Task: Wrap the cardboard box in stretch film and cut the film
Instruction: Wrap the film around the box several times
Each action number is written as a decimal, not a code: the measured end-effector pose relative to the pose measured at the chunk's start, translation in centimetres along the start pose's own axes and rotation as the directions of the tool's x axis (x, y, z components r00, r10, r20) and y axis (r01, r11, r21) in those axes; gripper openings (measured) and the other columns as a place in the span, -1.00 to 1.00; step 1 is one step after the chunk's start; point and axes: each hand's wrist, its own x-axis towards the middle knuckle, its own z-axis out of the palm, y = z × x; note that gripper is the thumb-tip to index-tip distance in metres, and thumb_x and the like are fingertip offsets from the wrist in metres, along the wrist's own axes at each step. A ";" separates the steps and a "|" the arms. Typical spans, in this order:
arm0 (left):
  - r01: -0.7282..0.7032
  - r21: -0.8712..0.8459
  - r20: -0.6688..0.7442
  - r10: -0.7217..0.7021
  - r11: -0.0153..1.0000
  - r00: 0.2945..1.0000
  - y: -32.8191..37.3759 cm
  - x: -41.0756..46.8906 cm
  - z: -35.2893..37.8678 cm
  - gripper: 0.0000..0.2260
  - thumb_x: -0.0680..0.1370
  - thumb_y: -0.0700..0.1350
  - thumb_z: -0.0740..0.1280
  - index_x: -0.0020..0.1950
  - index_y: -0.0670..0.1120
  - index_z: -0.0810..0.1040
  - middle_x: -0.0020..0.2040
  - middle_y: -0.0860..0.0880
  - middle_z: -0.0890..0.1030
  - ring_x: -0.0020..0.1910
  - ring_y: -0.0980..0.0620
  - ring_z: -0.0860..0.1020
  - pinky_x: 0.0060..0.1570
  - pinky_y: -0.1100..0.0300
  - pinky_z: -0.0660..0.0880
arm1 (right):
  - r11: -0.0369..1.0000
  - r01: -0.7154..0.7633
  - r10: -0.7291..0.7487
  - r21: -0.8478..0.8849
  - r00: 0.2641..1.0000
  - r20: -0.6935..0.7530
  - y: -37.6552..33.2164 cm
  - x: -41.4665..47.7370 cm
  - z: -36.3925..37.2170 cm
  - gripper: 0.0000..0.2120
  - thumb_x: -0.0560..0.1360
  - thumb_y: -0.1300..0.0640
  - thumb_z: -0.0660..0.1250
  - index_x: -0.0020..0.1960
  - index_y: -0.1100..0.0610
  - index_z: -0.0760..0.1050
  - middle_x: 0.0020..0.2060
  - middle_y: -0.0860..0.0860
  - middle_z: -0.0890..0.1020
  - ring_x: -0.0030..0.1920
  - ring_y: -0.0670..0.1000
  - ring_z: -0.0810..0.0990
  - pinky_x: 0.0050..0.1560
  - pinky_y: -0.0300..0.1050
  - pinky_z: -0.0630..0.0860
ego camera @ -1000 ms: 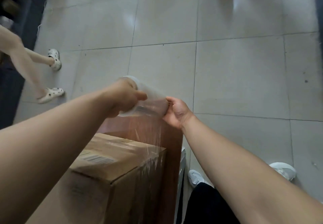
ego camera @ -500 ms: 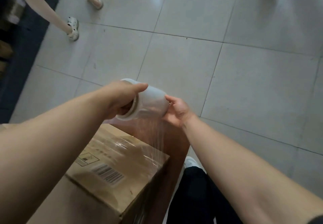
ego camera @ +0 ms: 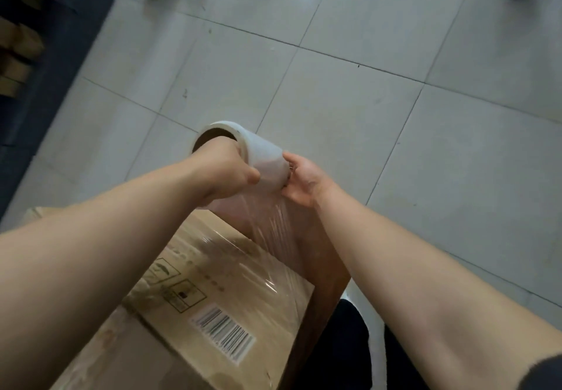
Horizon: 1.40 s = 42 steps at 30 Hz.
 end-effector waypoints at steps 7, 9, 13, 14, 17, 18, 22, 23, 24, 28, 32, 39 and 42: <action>0.252 -0.488 0.090 -0.238 0.836 0.967 -1.3 2.5 -1.9 -0.52 0.44 0.12 0.40 0.20 -0.18 0.53 0.12 -0.18 0.60 0.07 -0.17 0.59 0.17 -0.06 0.51 | 0.990 -0.143 0.144 -0.013 0.987 0.068 -0.5 1.6 1.3 -0.64 0.63 0.09 0.05 0.23 0.28 0.47 -0.11 0.14 0.68 -0.04 0.09 0.61 0.03 -0.06 0.50; 0.284 -0.510 0.048 -0.302 0.812 0.952 -1.9 3.2 -1.8 -0.58 0.48 0.07 0.38 0.20 -0.20 0.53 0.13 -0.20 0.60 0.08 -0.19 0.58 0.19 -0.08 0.50 | 0.981 -0.181 0.186 -0.067 0.980 0.070 -0.9 2.1 1.3 -0.68 0.63 0.08 0.06 0.12 0.23 0.50 -0.20 0.10 0.69 -0.09 0.07 0.59 -0.07 -0.08 0.51; 0.279 -0.401 -0.011 -0.309 0.872 0.951 -2.7 3.7 -2.0 -0.69 0.44 0.02 0.44 -0.05 -0.22 0.54 -0.04 -0.13 0.57 -0.06 -0.14 0.55 -0.06 0.07 0.52 | 0.931 -0.221 0.235 -0.292 0.972 0.013 -1.9 3.3 2.5 -0.71 0.63 0.00 0.08 0.05 0.15 0.49 -0.20 0.04 0.56 -0.25 -0.01 0.51 -0.30 -0.16 0.40; 0.280 -0.339 -0.029 -0.308 0.898 0.951 -2.9 3.7 -2.2 -0.71 0.45 0.01 0.45 -0.16 -0.20 0.50 -0.14 -0.13 0.53 -0.16 -0.12 0.52 -0.22 0.10 0.47 | 0.915 -0.226 0.240 -0.335 0.971 -0.001 -1.9 3.6 2.8 -0.69 0.63 -0.02 0.09 0.14 0.16 0.48 -0.16 0.04 0.55 -0.22 -0.02 0.51 -0.27 -0.17 0.41; 0.268 -0.185 -0.074 -0.285 0.946 0.956 -3.1 3.6 -3.1 -0.77 0.44 -0.06 0.47 -0.27 -0.12 0.47 -0.30 -0.09 0.48 -0.33 -0.04 0.47 -0.40 0.14 0.36 | 0.886 -0.254 0.264 -0.387 0.964 -0.030 -1.4 4.8 4.3 -0.56 0.63 -0.03 0.11 0.37 0.23 0.38 -0.07 0.06 0.56 -0.12 0.00 0.54 -0.19 -0.16 0.49; 0.255 -0.156 -0.089 -0.270 0.954 0.959 -3.5 3.6 -3.3 -0.77 0.43 -0.10 0.48 -0.30 -0.09 0.46 -0.33 -0.06 0.46 -0.36 0.00 0.43 -0.43 0.17 0.31 | 0.883 -0.258 0.269 -0.393 0.963 -0.028 -1.1 5.2 4.9 -0.54 0.63 -0.03 0.11 0.41 0.23 0.37 -0.06 0.05 0.57 -0.12 -0.01 0.54 -0.23 -0.18 0.51; 0.239 -0.101 -0.110 -0.250 0.966 0.962 -5.3 3.5 -4.2 -0.84 0.38 -0.17 0.50 -0.26 -0.11 0.52 -0.34 -0.06 0.51 -0.36 0.00 0.47 -0.42 0.21 0.32 | 0.904 -0.251 0.281 -0.347 0.959 0.036 0.0 6.4 7.2 -0.55 0.63 -0.01 0.08 0.46 0.14 0.34 0.02 0.06 0.58 -0.16 0.00 0.56 -0.42 -0.27 0.51; 0.236 -0.108 -0.108 -0.248 0.966 0.963 -5.8 3.5 -4.4 -0.86 0.38 -0.15 0.50 -0.23 -0.12 0.55 -0.32 -0.07 0.54 -0.34 -0.02 0.49 -0.40 0.19 0.36 | 0.909 -0.250 0.281 -0.333 0.959 0.046 0.2 6.8 7.6 -0.55 0.63 0.00 0.08 0.45 0.17 0.35 0.09 0.11 0.59 -0.11 0.04 0.57 -0.35 -0.22 0.55; 0.233 -0.126 -0.102 -0.246 0.964 0.964 -6.3 3.7 -4.8 -0.85 0.38 -0.12 0.50 -0.18 -0.14 0.58 -0.27 -0.08 0.57 -0.29 -0.04 0.53 -0.34 0.17 0.42 | 0.913 -0.254 0.289 -0.319 0.955 0.066 0.4 7.1 7.9 -0.55 0.63 0.01 0.08 0.44 0.19 0.35 0.19 0.16 0.58 -0.05 0.08 0.58 -0.23 -0.15 0.58; 0.270 -0.214 -0.086 -0.293 0.939 0.952 -7.8 4.3 -5.9 -0.66 0.50 0.14 0.35 -0.23 -0.14 0.51 -0.25 -0.04 0.49 -0.17 -0.06 0.47 -0.19 0.12 0.35 | 0.920 -0.276 0.320 -0.278 0.939 0.127 1.2 7.7 8.7 -0.56 0.64 0.03 0.04 0.42 0.21 0.36 0.16 0.19 0.57 0.00 0.14 0.57 -0.09 -0.03 0.51; 0.333 -0.197 -0.091 -0.356 0.922 0.930 -9.4 4.8 -6.5 -0.61 0.53 0.08 0.32 -0.38 -0.11 0.35 -0.35 -0.01 0.36 -0.33 -0.01 0.36 -0.37 0.13 0.23 | 0.917 -0.275 0.315 -0.290 0.943 0.102 2.2 8.2 9.3 -0.59 0.59 0.09 0.10 0.37 0.24 0.41 0.09 0.17 0.56 -0.04 0.15 0.54 -0.14 -0.06 0.46; 0.397 -0.221 -0.075 -0.422 0.891 0.904 -11.4 4.8 -7.3 -0.63 0.44 -0.10 0.46 -0.44 -0.12 0.33 -0.43 -0.03 0.32 -0.44 0.02 0.29 -0.44 0.19 0.18 | 0.838 -0.343 0.385 -0.426 0.923 0.016 2.7 10.1 11.9 -0.85 0.53 0.22 0.15 0.02 0.23 0.45 -0.33 0.07 0.50 -0.38 0.05 0.49 -0.39 -0.17 0.41; 0.445 -0.203 -0.068 -0.466 0.872 0.882 -11.9 4.9 -7.7 -0.73 0.40 -0.13 0.48 -0.39 -0.12 0.44 -0.40 -0.03 0.38 -0.41 0.01 0.35 -0.42 0.21 0.22 | 0.787 -0.385 0.438 -0.483 0.899 -0.004 2.7 10.9 13.1 -0.76 0.57 0.14 0.15 0.13 0.24 0.47 -0.18 0.12 0.57 -0.26 0.08 0.54 -0.33 -0.12 0.47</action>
